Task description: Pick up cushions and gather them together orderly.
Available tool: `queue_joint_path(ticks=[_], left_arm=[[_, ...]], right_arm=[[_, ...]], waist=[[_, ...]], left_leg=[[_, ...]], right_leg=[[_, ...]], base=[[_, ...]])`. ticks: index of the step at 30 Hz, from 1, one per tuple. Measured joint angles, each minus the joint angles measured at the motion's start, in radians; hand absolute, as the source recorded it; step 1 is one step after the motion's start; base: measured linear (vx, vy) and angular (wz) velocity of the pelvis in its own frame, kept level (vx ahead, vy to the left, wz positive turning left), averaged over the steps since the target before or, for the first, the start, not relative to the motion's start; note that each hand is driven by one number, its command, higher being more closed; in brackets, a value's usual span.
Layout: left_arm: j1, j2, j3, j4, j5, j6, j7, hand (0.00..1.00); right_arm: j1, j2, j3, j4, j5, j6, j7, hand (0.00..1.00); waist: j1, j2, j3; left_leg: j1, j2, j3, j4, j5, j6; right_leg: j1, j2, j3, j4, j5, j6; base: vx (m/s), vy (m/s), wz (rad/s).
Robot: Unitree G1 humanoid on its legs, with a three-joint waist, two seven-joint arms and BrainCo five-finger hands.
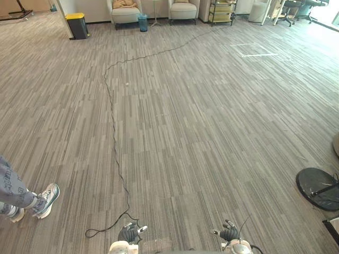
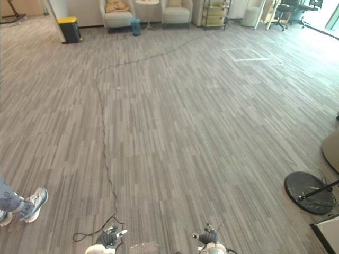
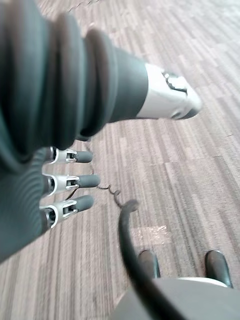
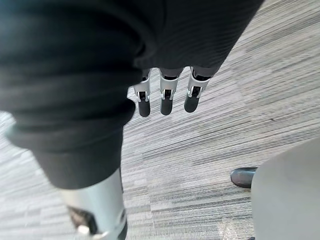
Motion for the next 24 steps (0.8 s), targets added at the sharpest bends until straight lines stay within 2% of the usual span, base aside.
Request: queue_joint_path(ticks=[5, 11, 24], left_arm=[[-0.006, -0.011, 0.05, 0.019, -0.003, 0.008, 0.001, 0.0], [-0.017, -0.011, 0.052, 0.033, 0.006, 0.021, 0.001, 0.0], [-0.028, -0.007, 0.05, 0.042, 0.016, 0.022, 0.0, 0.0]], right_arm=[[-0.01, 0.003, -0.066, 0.026, 0.016, 0.01, -0.004, 0.0], [-0.017, 0.003, -0.102, 0.053, 0.057, 0.012, -0.004, 0.0], [-0.019, 0.004, -0.105, 0.06, 0.084, 0.007, -0.003, 0.0]], waist=[[0.002, -0.001, 0.001], [0.002, -0.001, 0.002], [0.003, -0.009, 0.011]], left_leg=[[-0.003, -0.002, -0.019, 0.0, 0.0, 0.0], [-0.002, -0.007, -0.028, -0.001, 0.003, 0.004], [0.001, -0.017, -0.046, -0.003, 0.006, 0.009]], right_leg=[[0.002, -0.004, -0.019, 0.004, -0.007, 0.01], [0.002, -0.008, -0.029, 0.011, -0.013, 0.016], [0.008, -0.019, -0.048, 0.021, -0.022, 0.02]], base=[[-0.01, -0.034, 0.1], [-0.02, -0.018, 0.04], [-0.02, -0.01, 0.04]])
